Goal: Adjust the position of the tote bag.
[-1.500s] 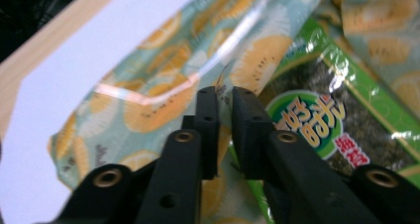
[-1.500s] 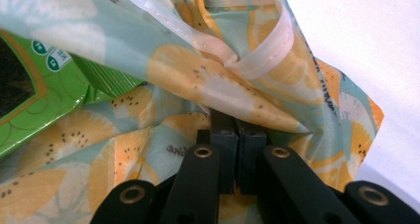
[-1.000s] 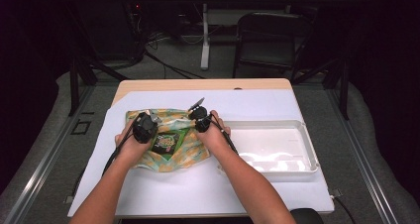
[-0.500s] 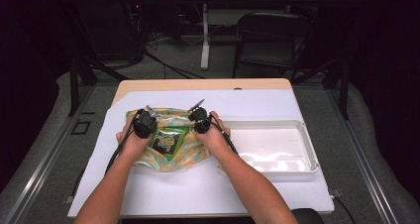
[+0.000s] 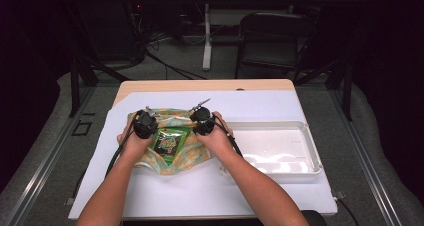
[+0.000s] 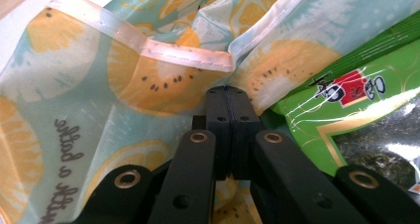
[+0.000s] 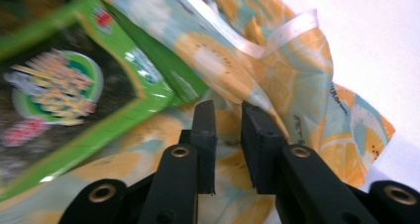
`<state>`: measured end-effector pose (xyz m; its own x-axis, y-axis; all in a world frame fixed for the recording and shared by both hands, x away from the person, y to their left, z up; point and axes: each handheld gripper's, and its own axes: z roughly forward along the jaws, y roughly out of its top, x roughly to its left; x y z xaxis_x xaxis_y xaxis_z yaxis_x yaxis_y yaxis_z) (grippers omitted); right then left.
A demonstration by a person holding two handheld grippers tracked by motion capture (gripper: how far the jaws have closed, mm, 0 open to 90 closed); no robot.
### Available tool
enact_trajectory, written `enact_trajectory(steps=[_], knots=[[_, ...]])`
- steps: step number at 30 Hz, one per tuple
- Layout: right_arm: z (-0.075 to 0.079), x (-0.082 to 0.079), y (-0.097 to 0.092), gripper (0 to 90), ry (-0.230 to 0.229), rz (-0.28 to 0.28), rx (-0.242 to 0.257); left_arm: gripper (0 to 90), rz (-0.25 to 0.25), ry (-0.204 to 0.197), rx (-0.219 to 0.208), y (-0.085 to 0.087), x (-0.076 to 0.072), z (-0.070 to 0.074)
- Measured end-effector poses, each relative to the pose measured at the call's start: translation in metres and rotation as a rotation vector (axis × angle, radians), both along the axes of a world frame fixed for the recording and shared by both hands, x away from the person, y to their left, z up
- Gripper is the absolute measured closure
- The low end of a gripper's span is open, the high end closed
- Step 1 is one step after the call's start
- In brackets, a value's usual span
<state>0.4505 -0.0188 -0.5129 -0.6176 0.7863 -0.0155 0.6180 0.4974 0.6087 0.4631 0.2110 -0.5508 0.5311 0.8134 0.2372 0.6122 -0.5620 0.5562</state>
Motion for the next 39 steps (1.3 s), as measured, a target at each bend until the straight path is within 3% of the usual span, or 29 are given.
enact_trajectory(steps=[2,7,15,23,31,39], knots=[[0.009,-0.005,-0.002,75.0,-0.013,0.012,0.04,89.6,0.0,0.002,-0.002,0.0,0.0,0.0],[0.027,-0.011,-0.007,73.7,-0.048,0.017,0.079,89.6,0.005,0.0,-0.001,0.0,0.0,0.0],[0.032,-0.002,-0.009,63.9,-0.103,-0.035,0.124,89.6,0.005,-0.003,0.002,0.0,0.0,0.0],[0.019,0.008,-0.005,62.3,-0.041,-0.036,0.099,89.5,0.005,-0.003,-0.002,0.0,0.0,0.0],[0.005,0.01,0.002,84.8,0.041,-0.009,0.055,89.6,0.003,0.001,-0.002,0.001,0.0,0.0],[-0.014,0.012,0.013,89.0,0.076,-0.007,0.007,89.5,0.003,-0.001,-0.008,0.001,0.0,0.0]])
